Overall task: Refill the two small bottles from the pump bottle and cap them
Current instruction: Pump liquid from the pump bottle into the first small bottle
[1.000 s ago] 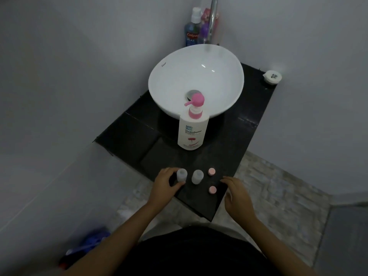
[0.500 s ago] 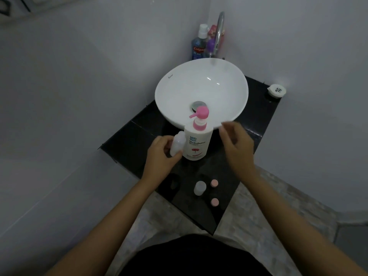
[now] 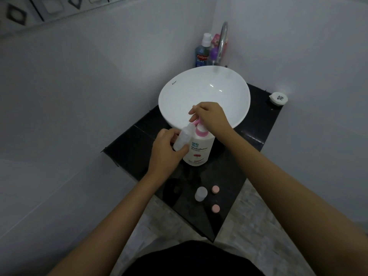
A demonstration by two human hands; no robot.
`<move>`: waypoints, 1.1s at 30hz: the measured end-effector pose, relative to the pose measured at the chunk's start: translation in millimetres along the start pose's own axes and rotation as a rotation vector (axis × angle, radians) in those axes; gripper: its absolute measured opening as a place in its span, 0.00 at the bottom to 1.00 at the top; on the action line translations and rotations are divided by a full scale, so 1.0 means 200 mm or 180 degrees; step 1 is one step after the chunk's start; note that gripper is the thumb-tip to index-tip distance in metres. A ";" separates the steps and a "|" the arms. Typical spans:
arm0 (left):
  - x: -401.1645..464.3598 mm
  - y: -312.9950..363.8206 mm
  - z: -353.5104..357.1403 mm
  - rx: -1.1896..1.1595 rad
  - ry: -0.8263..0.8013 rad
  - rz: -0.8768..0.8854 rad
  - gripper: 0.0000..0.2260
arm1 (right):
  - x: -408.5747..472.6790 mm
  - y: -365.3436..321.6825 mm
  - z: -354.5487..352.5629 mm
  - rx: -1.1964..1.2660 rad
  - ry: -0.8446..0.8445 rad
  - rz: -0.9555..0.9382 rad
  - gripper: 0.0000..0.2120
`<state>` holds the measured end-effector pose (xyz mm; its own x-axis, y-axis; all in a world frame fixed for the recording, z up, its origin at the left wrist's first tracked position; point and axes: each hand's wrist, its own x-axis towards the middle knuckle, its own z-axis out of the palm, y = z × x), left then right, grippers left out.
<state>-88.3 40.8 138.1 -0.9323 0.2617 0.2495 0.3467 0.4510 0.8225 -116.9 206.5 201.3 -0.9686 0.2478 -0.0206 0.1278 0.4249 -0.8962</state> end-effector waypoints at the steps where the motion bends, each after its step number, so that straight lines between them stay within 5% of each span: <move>1: 0.00 0.01 0.00 -0.0012 0.0005 0.0023 0.15 | 0.00 0.00 0.00 0.0017 0.0000 0.0012 0.13; 33: 0.02 0.03 -0.08 -0.0442 0.0030 0.0180 0.19 | 0.04 0.05 0.04 0.0525 -0.0194 0.0253 0.18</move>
<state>-91.3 31.0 152.2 -0.9129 0.2751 0.3017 0.3817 0.3132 0.8696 -124.5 206.2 188.1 -0.9686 0.2196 -0.1166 0.1726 0.2564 -0.9510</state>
